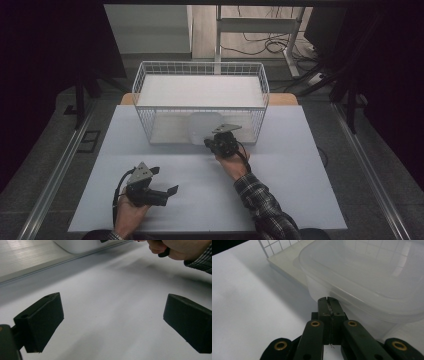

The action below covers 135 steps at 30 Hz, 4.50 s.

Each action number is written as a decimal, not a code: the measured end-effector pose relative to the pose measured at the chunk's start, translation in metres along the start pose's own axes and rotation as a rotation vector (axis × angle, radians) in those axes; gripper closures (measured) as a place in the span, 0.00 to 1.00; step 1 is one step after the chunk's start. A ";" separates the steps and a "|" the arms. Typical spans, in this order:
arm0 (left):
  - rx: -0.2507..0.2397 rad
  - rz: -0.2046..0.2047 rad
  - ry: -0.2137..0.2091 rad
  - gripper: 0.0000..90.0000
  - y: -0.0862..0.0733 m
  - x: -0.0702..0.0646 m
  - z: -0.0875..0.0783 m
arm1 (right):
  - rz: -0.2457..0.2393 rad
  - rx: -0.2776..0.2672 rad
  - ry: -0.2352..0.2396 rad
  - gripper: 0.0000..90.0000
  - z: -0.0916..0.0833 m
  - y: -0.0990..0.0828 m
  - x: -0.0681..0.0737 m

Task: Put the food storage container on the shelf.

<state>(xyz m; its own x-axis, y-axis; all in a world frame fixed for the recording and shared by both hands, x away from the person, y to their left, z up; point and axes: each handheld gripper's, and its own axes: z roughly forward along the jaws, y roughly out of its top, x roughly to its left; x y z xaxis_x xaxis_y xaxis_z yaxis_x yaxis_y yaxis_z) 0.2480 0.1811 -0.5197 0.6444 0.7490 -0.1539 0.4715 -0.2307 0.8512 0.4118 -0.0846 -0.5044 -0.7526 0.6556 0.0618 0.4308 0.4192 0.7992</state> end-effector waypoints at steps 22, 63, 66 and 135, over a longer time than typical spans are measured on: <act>0.006 0.018 0.006 0.03 -0.001 0.000 0.001 | 0.019 0.012 -0.023 0.99 0.007 0.006 -0.009; 0.005 0.012 -0.008 0.02 -0.001 0.001 0.002 | -0.038 0.016 0.068 0.14 -0.030 0.000 0.012; 0.004 0.014 -0.007 0.02 -0.001 0.001 0.002 | -0.037 0.021 0.073 0.10 -0.031 -0.001 0.013; 0.031 0.023 0.005 0.05 -0.001 0.002 0.001 | -0.025 0.041 -0.055 0.00 -0.127 -0.060 0.009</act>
<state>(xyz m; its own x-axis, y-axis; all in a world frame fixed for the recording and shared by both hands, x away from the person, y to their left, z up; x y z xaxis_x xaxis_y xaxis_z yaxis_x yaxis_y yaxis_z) 0.2493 0.1819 -0.5210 0.6524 0.7464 -0.1315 0.4746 -0.2671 0.8387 0.3166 -0.1835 -0.4759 -0.7354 0.6775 0.0089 0.4336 0.4604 0.7746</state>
